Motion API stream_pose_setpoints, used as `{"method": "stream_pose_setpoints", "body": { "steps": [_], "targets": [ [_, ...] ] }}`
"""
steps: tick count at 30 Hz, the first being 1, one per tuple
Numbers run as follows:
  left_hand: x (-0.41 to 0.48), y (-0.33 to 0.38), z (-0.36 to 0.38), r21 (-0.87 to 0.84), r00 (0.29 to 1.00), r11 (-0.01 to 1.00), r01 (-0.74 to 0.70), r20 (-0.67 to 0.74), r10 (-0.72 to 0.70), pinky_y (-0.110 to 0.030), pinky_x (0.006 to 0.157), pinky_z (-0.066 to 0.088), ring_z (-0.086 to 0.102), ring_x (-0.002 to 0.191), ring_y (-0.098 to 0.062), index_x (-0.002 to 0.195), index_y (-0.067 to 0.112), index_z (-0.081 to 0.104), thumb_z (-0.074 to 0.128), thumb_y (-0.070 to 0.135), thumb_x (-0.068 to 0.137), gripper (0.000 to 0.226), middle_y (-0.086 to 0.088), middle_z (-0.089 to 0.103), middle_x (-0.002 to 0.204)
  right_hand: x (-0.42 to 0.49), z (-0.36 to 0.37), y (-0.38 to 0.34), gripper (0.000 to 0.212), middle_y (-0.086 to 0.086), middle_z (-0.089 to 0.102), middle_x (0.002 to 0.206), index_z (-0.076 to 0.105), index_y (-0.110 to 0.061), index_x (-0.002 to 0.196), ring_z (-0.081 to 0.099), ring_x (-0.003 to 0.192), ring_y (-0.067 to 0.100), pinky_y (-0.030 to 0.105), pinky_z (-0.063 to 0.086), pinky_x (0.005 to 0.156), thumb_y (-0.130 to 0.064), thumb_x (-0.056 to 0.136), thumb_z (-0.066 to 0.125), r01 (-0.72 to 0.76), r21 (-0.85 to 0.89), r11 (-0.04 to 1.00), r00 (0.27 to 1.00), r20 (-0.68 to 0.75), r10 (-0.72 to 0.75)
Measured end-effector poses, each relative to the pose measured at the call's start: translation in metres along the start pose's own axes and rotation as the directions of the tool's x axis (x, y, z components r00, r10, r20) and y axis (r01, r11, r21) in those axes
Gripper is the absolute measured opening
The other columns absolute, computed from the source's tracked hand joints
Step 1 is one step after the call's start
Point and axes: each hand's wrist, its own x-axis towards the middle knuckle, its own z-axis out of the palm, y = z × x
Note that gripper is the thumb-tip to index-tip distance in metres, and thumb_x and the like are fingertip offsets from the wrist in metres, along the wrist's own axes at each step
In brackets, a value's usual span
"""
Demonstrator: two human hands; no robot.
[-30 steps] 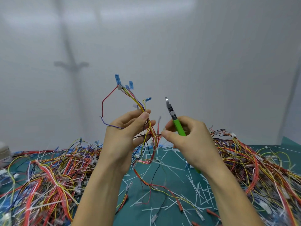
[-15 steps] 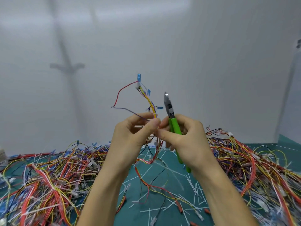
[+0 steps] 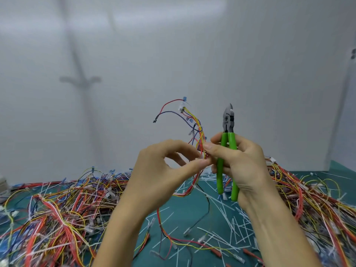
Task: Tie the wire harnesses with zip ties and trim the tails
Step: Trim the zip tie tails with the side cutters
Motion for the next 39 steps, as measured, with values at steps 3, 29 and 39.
{"method": "stream_pose_setpoints", "body": {
  "steps": [3, 29, 39],
  "targets": [
    [0.002, -0.003, 0.004, 0.099, 0.999, 0.994, 0.039, -0.023, -0.037, -0.027, 0.065, 0.052, 0.066, 0.078, 0.002, 0.079, 0.036, 0.070, 0.075, 0.057, 0.072, 0.023, 0.024, 0.069, 0.084, -0.001, 0.000, 0.001, 0.018, -0.001, 0.067, 0.065, 0.069, -0.017, 0.074, 0.065, 0.056, 0.017, 0.027, 0.052, 0.049, -0.002, 0.079, 0.076, 0.019, -0.023, 1.000, 1.000, 0.021, -0.019],
    [0.005, -0.011, 0.011, -0.398, 0.971, 0.901, 0.172, -0.088, -0.224, -0.029, 0.072, 0.062, 0.075, 0.080, -0.018, 0.094, 0.037, 0.074, 0.071, 0.031, 0.086, 0.010, 0.004, 0.076, 0.088, 0.000, 0.000, 0.009, 0.026, -0.001, 0.075, 0.096, 0.064, -0.016, 0.085, 0.071, 0.091, 0.017, 0.034, 0.060, 0.069, 0.000, 0.068, 0.053, 0.110, 0.037, 0.993, 0.924, 0.364, -0.116],
    [0.008, -0.017, 0.010, -0.593, 0.946, 0.767, 0.245, -0.028, -0.323, -0.025, 0.061, 0.058, 0.059, 0.070, -0.010, 0.115, 0.035, 0.072, 0.067, 0.014, 0.091, 0.032, -0.008, 0.065, 0.080, 0.003, -0.002, 0.008, 0.029, 0.001, 0.076, 0.104, 0.055, -0.015, 0.085, 0.073, 0.076, 0.025, 0.038, 0.060, 0.071, 0.012, 0.084, 0.045, 0.109, -0.070, 0.992, 0.968, 0.235, -0.089]
  ]
}}
